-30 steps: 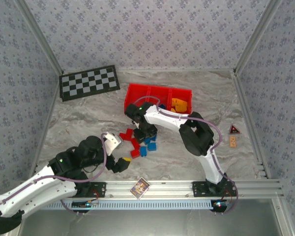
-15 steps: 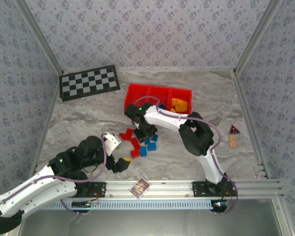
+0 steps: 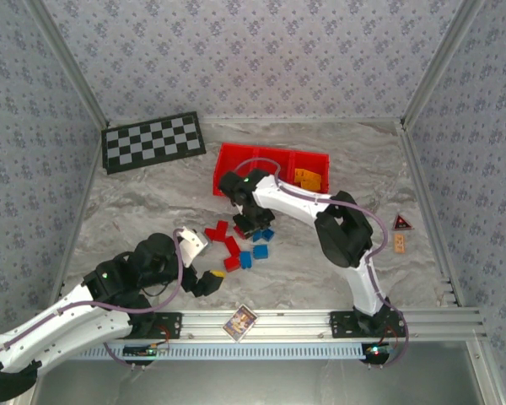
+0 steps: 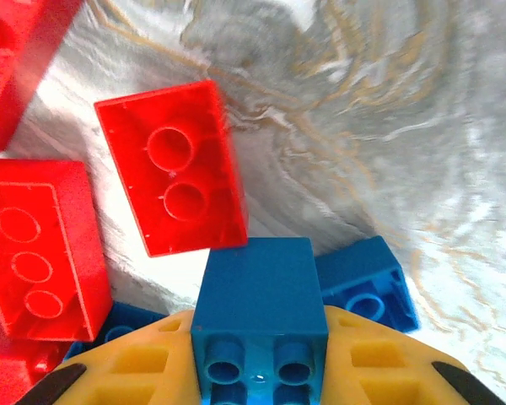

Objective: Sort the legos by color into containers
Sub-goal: Pick up the lego from the center of the table, then place the lego in the container.

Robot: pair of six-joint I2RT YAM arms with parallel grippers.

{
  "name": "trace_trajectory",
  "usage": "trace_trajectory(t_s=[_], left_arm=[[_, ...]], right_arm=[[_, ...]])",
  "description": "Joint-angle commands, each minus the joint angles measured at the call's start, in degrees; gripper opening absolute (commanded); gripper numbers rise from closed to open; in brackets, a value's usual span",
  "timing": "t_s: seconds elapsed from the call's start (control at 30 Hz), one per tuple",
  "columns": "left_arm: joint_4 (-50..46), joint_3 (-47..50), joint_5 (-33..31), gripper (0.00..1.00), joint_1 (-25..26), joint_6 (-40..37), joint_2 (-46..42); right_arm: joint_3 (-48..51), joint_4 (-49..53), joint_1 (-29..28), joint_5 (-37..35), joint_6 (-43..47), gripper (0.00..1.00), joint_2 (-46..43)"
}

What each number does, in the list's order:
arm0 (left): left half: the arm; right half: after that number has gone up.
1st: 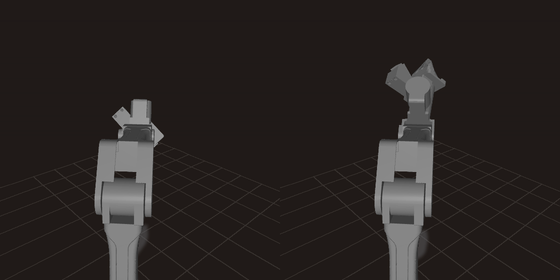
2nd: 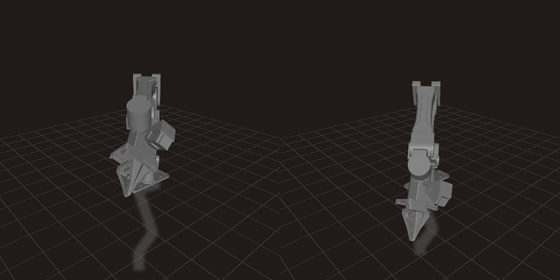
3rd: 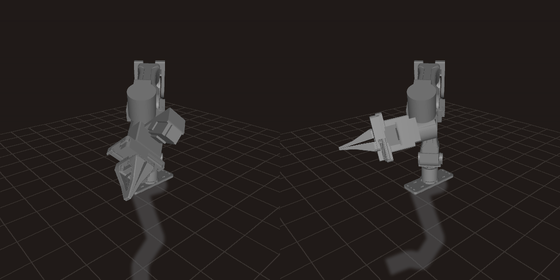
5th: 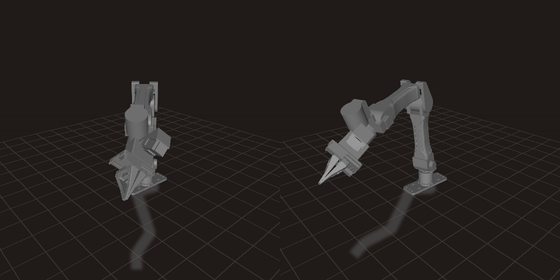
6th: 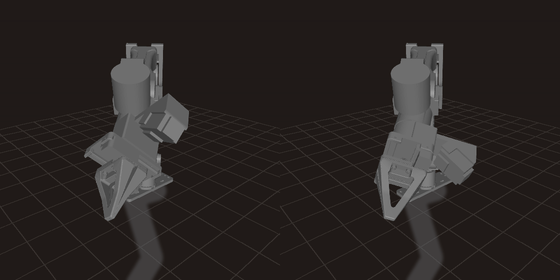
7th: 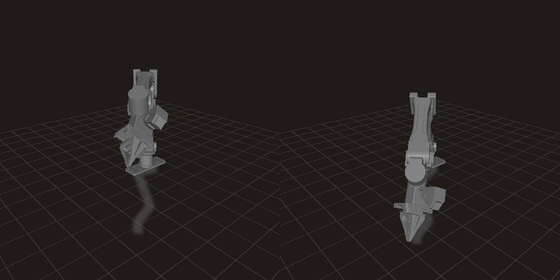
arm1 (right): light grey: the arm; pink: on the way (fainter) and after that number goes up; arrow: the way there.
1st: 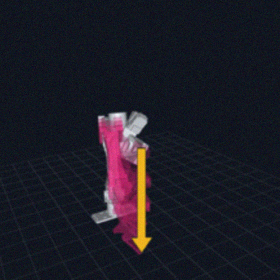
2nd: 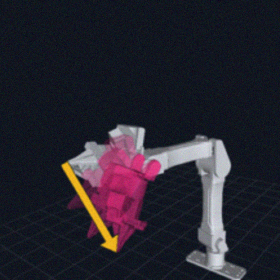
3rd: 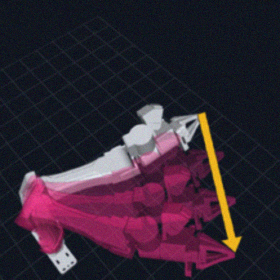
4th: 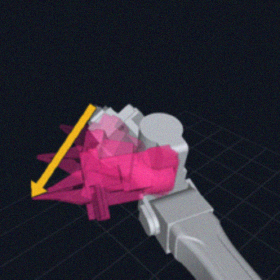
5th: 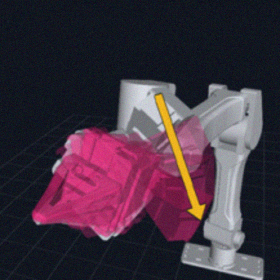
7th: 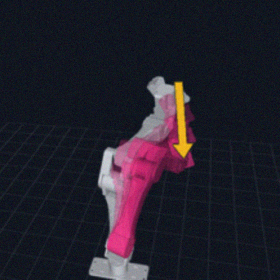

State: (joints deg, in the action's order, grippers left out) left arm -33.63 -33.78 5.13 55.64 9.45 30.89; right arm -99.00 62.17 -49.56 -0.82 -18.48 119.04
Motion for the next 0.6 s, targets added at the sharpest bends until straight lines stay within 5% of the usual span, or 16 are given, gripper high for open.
trace_trajectory(t_s=[0.0,0.57], left_arm=[[-0.2,-0.2,0.7,1.00,0.4,-0.7,-0.4],[-0.1,-0.1,0.4,1.00,0.4,-0.4,-0.7]], right_arm=[[-5.8,3.6,2.1,-2.6,1.6,0.22,-4.4],[-44.4,10.0,17.0,-2.8,9.8,0.22,19.0]])
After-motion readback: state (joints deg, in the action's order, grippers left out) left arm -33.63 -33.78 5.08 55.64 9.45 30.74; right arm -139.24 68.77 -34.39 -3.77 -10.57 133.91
